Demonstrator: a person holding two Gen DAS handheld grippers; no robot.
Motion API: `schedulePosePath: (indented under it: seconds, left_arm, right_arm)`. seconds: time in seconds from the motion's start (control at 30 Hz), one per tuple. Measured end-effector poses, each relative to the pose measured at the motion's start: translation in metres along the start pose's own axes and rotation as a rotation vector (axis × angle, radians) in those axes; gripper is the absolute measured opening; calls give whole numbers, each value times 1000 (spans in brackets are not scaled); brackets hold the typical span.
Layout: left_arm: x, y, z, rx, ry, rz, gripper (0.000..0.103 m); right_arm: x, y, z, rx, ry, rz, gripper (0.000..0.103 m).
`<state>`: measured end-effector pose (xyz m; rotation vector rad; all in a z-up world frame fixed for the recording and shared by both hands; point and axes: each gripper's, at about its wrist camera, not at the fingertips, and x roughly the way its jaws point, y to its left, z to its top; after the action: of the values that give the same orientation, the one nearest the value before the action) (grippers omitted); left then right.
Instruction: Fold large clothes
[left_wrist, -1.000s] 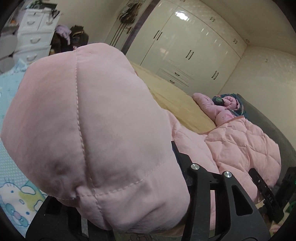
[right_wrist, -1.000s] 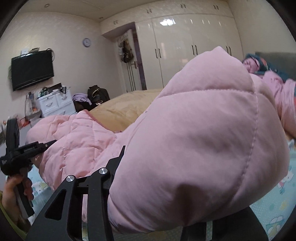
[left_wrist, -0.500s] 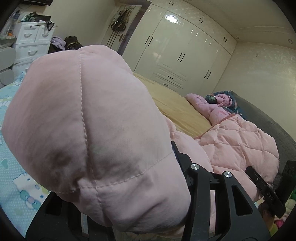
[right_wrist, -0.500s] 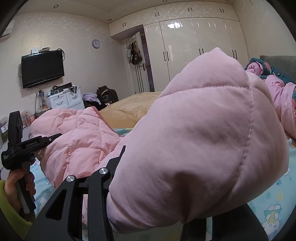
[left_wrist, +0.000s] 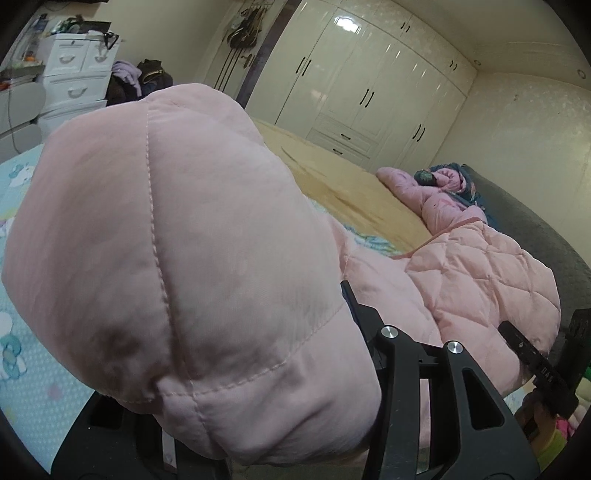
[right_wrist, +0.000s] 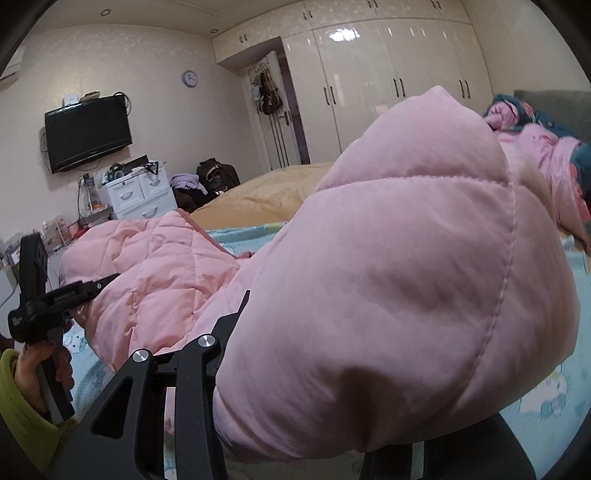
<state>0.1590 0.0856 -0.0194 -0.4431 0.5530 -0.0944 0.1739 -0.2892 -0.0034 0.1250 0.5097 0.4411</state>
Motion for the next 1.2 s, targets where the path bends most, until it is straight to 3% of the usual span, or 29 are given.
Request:
schedulePosePath:
  seconds: [0.2, 0.57, 0.77, 0.93, 1.1, 1.2]
  left_arm:
    - [-6, 7, -13, -7, 35, 20, 37]
    - [-2, 18, -25, -49, 99, 53, 40]
    - [-3, 20, -30, -66, 121, 63, 43]
    - [-8, 23, -32, -82, 125, 76, 51]
    - [-15, 24, -35, -87, 132, 100, 60]
    - [-21, 23, -36, -89, 132, 121, 71]
  right_arm:
    - [-6, -6, -14, 77, 34, -19, 40]
    - [3, -46, -40, 400, 150, -44, 45]
    - [8, -65, -55, 604, 219, -27, 59]
    - [4, -67, -57, 671, 268, -33, 85]
    - [-6, -67, -55, 673, 280, -54, 88]
    - [-14, -69, -57, 657, 286, -68, 88]
